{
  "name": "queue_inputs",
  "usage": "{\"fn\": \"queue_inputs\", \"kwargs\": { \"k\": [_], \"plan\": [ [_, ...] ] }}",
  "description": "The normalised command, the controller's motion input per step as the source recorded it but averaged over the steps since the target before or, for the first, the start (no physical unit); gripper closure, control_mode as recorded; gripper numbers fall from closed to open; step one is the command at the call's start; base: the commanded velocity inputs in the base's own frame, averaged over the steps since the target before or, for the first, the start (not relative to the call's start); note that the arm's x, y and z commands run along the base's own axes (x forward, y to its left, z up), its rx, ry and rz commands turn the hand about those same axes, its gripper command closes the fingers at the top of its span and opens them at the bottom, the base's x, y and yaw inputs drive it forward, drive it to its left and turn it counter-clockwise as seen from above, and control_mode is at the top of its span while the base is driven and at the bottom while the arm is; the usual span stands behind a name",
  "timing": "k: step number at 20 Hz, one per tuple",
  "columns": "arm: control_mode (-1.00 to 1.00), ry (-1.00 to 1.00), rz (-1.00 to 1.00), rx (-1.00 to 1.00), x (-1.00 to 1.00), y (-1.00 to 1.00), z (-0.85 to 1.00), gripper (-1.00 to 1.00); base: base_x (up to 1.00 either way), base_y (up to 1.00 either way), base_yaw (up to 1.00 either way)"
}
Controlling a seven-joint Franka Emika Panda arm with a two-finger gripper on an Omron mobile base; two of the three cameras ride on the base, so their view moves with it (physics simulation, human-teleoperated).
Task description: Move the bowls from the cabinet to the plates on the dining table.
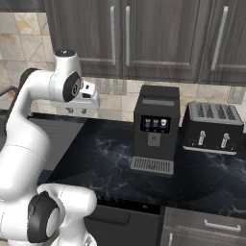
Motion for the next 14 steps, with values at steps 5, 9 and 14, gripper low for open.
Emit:
{"fn": "queue_inputs", "kwargs": {
  "k": [5,9,14],
  "plan": [
    [-1.00,-0.01,0.00,0.00,0.00,0.00,0.07,-1.00,0.00,0.00,0.00],
    [-1.00,-0.02,0.00,0.00,-0.03,0.00,0.20,-1.00,0.00,0.00,0.00],
    [-1.00,0.00,0.00,0.00,0.00,0.00,0.22,-1.00,0.00,0.00,0.00]
  ]
}}
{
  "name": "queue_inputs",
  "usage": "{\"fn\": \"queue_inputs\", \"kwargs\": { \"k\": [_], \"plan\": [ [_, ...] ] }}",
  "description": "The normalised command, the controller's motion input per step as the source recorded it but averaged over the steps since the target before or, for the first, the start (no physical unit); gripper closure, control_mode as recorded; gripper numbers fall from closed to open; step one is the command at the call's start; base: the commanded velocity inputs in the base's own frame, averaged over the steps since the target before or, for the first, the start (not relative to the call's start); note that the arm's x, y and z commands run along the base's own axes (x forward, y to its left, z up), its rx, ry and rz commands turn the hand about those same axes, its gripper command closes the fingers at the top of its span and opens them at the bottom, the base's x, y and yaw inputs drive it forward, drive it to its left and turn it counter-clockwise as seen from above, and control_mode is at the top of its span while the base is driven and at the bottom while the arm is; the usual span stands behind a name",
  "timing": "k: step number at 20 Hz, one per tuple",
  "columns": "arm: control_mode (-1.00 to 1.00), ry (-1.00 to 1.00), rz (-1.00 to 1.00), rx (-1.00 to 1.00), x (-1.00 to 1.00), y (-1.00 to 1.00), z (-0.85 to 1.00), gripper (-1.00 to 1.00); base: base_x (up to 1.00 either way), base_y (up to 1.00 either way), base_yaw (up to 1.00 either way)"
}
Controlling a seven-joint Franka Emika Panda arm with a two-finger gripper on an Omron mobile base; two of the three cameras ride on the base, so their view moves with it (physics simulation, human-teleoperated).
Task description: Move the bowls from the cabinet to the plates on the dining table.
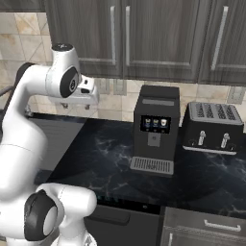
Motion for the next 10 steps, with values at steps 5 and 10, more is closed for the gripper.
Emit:
{"fn": "queue_inputs", "kwargs": {
  "k": [5,10],
  "plan": [
    [-1.00,0.00,0.00,0.00,0.00,0.00,0.26,-1.00,0.00,0.00,0.00],
    [-1.00,-0.01,0.00,0.00,0.00,-0.01,0.27,-1.00,0.00,0.00,0.00]
  ]
}}
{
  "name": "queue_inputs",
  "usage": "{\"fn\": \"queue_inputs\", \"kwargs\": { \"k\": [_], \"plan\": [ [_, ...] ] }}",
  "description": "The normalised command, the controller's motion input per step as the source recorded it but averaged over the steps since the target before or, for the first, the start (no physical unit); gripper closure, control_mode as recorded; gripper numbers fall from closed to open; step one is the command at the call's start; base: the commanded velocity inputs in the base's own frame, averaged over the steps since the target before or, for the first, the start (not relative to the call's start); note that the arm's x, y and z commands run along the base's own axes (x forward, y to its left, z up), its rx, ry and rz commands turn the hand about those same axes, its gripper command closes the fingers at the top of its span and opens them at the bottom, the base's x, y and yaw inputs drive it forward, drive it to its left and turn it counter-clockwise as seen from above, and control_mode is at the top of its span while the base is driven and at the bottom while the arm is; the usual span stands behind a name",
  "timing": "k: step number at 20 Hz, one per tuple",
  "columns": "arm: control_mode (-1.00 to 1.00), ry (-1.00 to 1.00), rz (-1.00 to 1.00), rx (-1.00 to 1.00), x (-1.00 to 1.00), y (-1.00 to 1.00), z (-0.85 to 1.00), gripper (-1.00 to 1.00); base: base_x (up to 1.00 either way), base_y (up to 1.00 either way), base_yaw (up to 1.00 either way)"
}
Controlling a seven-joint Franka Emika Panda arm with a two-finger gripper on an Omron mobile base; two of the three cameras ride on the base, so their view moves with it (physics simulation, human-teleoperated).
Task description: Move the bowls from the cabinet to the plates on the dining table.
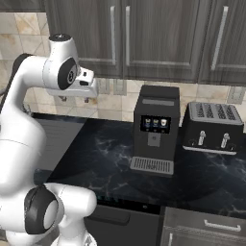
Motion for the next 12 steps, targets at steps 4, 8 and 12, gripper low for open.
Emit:
{"fn": "queue_inputs", "kwargs": {
  "k": [4,8,12],
  "plan": [
    [-1.00,-0.05,0.00,0.00,0.00,-0.05,0.24,-1.00,0.00,0.00,0.00],
    [-1.00,-0.06,0.00,0.00,0.00,-0.08,0.21,-1.00,0.00,0.00,0.00],
    [-1.00,-0.08,0.00,0.00,0.00,-0.13,0.20,-1.00,0.00,0.00,0.00]
  ]
}}
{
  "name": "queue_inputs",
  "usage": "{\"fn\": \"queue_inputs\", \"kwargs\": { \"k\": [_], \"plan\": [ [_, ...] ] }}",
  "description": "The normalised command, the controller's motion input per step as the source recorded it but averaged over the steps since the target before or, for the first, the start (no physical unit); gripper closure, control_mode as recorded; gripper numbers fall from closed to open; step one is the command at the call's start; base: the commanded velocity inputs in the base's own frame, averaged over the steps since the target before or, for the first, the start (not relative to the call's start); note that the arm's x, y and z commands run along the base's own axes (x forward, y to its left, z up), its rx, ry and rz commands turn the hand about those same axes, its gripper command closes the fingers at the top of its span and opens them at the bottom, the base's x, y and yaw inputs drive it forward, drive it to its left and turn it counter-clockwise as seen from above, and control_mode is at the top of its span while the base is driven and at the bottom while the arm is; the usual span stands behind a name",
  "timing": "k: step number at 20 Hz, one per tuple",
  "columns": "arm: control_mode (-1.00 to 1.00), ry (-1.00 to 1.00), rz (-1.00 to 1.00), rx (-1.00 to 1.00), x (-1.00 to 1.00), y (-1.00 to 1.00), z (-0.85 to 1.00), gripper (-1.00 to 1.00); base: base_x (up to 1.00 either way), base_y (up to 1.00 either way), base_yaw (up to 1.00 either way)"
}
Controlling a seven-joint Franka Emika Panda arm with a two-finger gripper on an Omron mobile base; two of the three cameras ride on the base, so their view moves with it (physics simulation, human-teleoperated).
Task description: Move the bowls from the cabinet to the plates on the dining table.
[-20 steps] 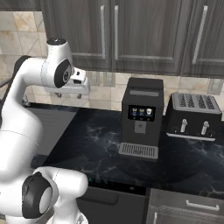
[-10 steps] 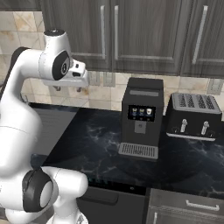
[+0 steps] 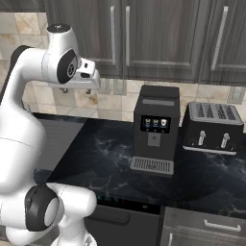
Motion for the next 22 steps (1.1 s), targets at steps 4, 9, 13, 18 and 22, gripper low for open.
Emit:
{"fn": "queue_inputs", "kwargs": {
  "k": [4,9,13,18,22],
  "plan": [
    [-1.00,-0.10,0.00,0.00,-0.01,-0.12,0.21,-1.00,0.00,0.00,0.00],
    [-1.00,-0.11,0.00,0.00,0.00,-0.14,0.22,-1.00,0.00,0.00,0.00],
    [-1.00,-0.11,0.00,0.00,0.00,-0.17,0.24,-1.00,0.00,0.00,0.00],
    [-1.00,-0.11,0.00,0.00,0.00,-0.21,0.23,-1.00,0.00,0.00,0.00],
    [-1.00,-0.10,0.00,0.00,0.00,-0.25,0.18,-1.00,0.00,0.00,0.00]
  ]
}}
